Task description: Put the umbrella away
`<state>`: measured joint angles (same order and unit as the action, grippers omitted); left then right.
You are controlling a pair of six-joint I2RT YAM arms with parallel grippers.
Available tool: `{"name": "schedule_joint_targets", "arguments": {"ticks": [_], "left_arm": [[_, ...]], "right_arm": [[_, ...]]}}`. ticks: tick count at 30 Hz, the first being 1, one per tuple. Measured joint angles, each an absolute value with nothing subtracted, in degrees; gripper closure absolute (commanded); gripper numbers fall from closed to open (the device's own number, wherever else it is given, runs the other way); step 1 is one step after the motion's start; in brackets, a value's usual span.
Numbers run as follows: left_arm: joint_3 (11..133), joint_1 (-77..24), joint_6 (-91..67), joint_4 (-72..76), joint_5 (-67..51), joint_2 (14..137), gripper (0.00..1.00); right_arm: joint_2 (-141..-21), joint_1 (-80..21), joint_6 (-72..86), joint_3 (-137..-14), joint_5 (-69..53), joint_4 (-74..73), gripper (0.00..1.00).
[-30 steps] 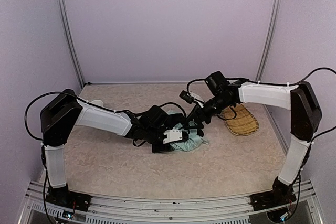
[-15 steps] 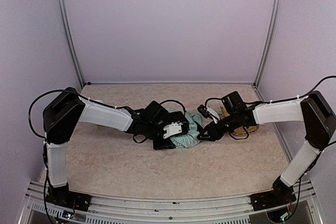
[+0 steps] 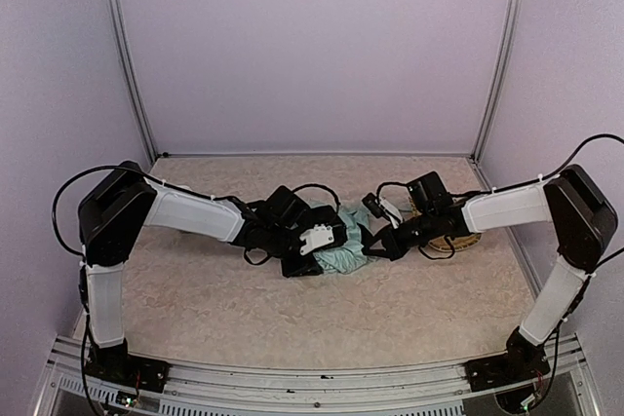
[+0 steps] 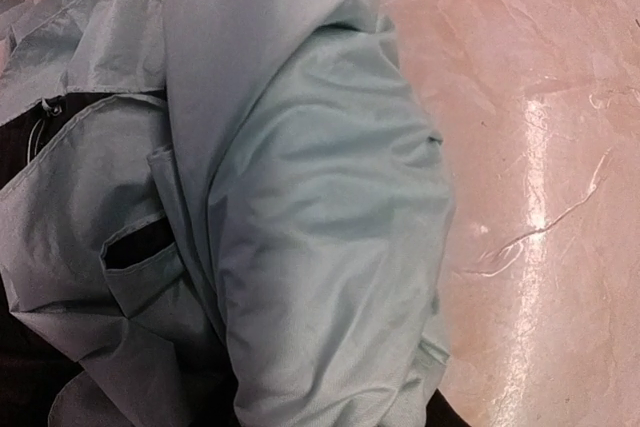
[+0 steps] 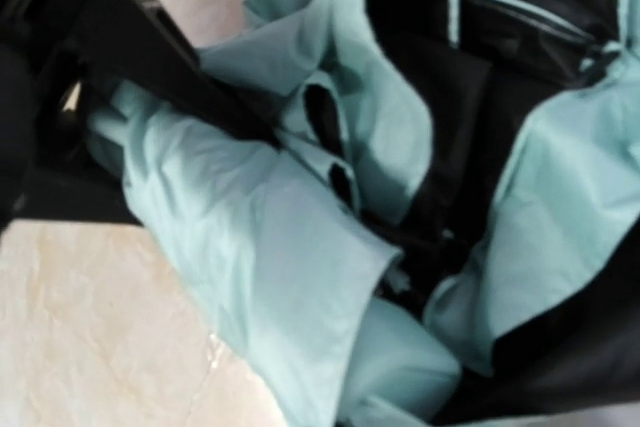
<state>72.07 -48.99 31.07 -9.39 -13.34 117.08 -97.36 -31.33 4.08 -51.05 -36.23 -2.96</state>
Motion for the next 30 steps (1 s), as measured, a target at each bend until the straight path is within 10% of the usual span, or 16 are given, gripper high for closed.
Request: {"name": "schedule_joint_targets", "arguments": {"ticks": [30], "left_arm": [[65.8, -43.3, 10.2, 1.1, -13.7, 111.5, 1.0]], "right_arm": [[-98.8, -36.8, 2.2, -55.3, -41.7, 1.5, 1.0]]}}
